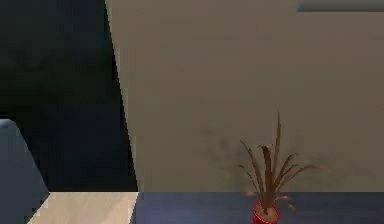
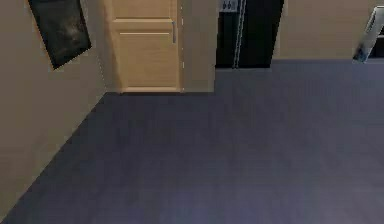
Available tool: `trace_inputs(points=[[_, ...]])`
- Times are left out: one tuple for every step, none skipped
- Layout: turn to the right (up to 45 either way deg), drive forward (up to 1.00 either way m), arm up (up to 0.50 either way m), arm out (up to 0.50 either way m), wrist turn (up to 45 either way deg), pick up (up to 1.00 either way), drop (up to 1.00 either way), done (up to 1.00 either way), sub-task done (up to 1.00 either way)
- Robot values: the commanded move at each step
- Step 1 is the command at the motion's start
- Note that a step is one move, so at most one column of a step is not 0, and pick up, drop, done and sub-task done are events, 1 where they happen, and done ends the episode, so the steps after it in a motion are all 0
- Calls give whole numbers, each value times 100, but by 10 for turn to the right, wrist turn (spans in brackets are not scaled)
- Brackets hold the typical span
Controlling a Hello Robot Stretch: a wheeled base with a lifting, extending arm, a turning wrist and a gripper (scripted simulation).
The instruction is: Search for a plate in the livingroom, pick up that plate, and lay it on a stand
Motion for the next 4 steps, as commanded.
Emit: trace_inputs(points=[[-450,0,0,0,0,0,0,0,0],[-450,0,0,0,0,0,0,0,0],[0,95,0,0,0,0,0,0,0],[0,100,0,0,0,0,0,0,0]])
